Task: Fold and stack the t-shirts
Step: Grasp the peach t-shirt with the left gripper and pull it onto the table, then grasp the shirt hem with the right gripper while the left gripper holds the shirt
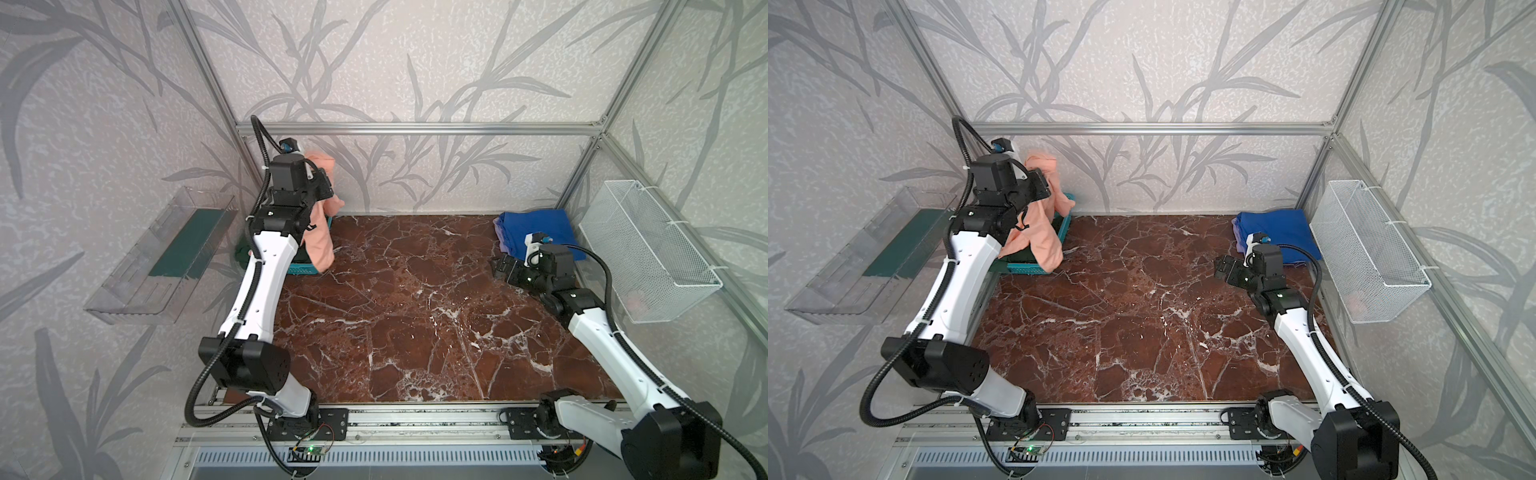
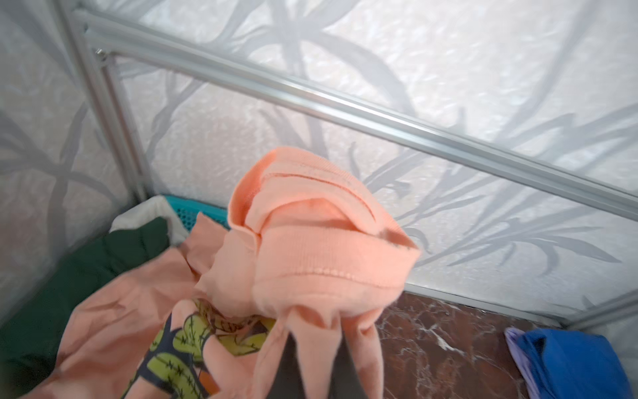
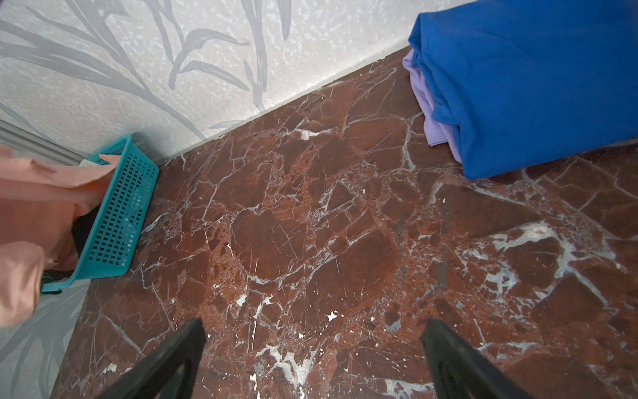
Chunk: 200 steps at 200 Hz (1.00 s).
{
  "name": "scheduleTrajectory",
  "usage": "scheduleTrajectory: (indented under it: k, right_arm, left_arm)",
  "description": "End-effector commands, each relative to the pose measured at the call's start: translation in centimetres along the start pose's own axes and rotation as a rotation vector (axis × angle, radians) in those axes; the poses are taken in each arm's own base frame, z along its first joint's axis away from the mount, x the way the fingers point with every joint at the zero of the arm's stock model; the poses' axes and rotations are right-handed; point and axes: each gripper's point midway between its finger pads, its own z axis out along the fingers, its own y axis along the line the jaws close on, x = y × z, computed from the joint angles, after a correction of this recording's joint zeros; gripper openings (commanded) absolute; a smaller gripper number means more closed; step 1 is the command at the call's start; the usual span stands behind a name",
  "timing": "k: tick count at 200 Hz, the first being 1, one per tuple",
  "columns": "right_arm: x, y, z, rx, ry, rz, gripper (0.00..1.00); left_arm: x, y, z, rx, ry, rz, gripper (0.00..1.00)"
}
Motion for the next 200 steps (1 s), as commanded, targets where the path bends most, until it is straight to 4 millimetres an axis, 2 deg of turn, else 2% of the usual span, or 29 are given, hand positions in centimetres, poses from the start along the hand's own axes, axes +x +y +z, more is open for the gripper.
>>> scheduleTrajectory:
  k: [1, 34, 57, 69, 78, 87, 96, 111, 128, 145, 165, 188, 200]
  right_arm:
    - [-1.0, 0.5, -0.9, -0.017, -0.019, 0.034, 0.99]
    - [-0.8, 0.1, -0.9, -0.010, -0.010, 0.059, 0.99]
    - [-0.5, -0.2, -0.6, -0.004, 0.001, 0.074, 0.99]
    - [-0.2, -0.6, -0.4, 0.009, 0.007, 0.086, 0.99]
    - [0.2, -1.0, -0.2, 0.017, 0.016, 0.098, 0.99]
    - [0.5, -1.3, 0.0, 0.023, 0.026, 0.109, 0.99]
    - [1.0, -1.6, 0.2, 0.031, 0.041, 0.117, 0.99]
    - [1.9, -2.1, 0.7, 0.041, 0.069, 0.116, 0.99]
    - [3.5, -2.2, 1.6, 0.025, 0.115, 0.151, 0.99]
    - [5.6, -1.3, 3.1, -0.010, 0.176, 0.157, 0.99]
    - [8.5, 1.5, 5.0, -0.044, 0.263, 0.089, 0.99]
    - [12.0, 5.8, 7.7, -0.108, 0.373, 0.005, 0.99]
    - [13.8, 8.0, 9.1, -0.150, 0.435, 0.024, 0.99]
  left_arm:
    - [-0.1, -5.2, -2.2, 0.135, 0.009, 0.087, 0.00]
    - [4.4, -13.0, -2.6, 0.354, 0.115, 0.112, 0.00]
    - [9.1, -18.0, -1.3, 0.495, 0.230, 0.114, 0.00]
    - [11.9, -20.5, -0.7, 0.567, 0.308, 0.123, 0.26]
    - [13.8, -22.1, -0.6, 0.617, 0.365, 0.129, 0.40]
    - [15.3, -23.1, -0.4, 0.640, 0.409, 0.133, 0.62]
    - [16.3, -23.5, -0.3, 0.648, 0.433, 0.141, 0.70]
    - [17.1, -22.8, 0.2, 0.612, 0.439, 0.140, 0.81]
    - [17.4, -20.9, 0.6, 0.528, 0.409, 0.166, 0.92]
    - [17.7, -18.5, 0.8, 0.431, 0.376, 0.181, 0.95]
    - [18.7, -15.5, 0.7, 0.343, 0.370, 0.165, 0.96]
    - [20.0, -11.4, 0.1, 0.238, 0.372, 0.129, 0.96]
    - [20.7, -9.1, -0.5, 0.185, 0.369, 0.105, 0.96]
